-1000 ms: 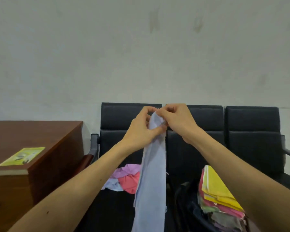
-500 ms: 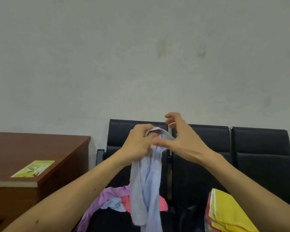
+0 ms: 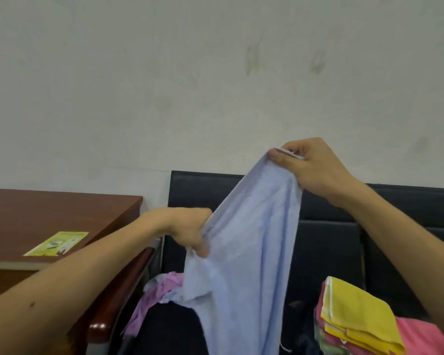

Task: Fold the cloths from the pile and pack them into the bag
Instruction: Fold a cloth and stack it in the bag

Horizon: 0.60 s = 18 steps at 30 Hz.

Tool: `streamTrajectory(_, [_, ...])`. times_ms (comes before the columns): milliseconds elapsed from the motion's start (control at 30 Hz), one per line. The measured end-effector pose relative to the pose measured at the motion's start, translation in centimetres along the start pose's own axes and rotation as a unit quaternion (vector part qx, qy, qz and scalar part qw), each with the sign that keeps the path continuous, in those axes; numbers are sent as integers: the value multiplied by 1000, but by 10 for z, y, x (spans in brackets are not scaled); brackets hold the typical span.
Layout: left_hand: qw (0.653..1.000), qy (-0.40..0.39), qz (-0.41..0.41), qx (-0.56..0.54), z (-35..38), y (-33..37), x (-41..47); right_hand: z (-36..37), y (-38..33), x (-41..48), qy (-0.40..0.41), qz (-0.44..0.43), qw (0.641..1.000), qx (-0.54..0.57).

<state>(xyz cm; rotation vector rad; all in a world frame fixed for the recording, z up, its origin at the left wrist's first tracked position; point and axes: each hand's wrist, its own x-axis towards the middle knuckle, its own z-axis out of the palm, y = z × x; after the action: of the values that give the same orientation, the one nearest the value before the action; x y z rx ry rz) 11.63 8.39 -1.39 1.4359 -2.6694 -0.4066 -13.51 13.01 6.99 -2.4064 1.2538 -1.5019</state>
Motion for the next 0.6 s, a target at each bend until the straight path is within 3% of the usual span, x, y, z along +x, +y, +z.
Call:
streamTrajectory(133, [997,-55,-47,37,15,-32,-11,-10,11,-6,-22,34,997,62])
streamTrajectory(200, [999,-37,-31,-22,9,-39,-23,-8,25,-20,-97,62,993,33])
streamTrajectory(300, [987,-56,-30,-149,17,-50,-45,-1,52,-52,-270,107,956,-39])
streamTrajectory(333, [980,-67,-30,-187,25,-57,-51,2,66,-65,-284,120,951,-32])
streamTrajectory(467, [923,44,-57,-379,67,-87,-69,17,108,-112,-121,199,970,64])
streamTrajectory(600, [806,184,-104,-552,124,-92,-65,53,131,-167,-60,267,951,143])
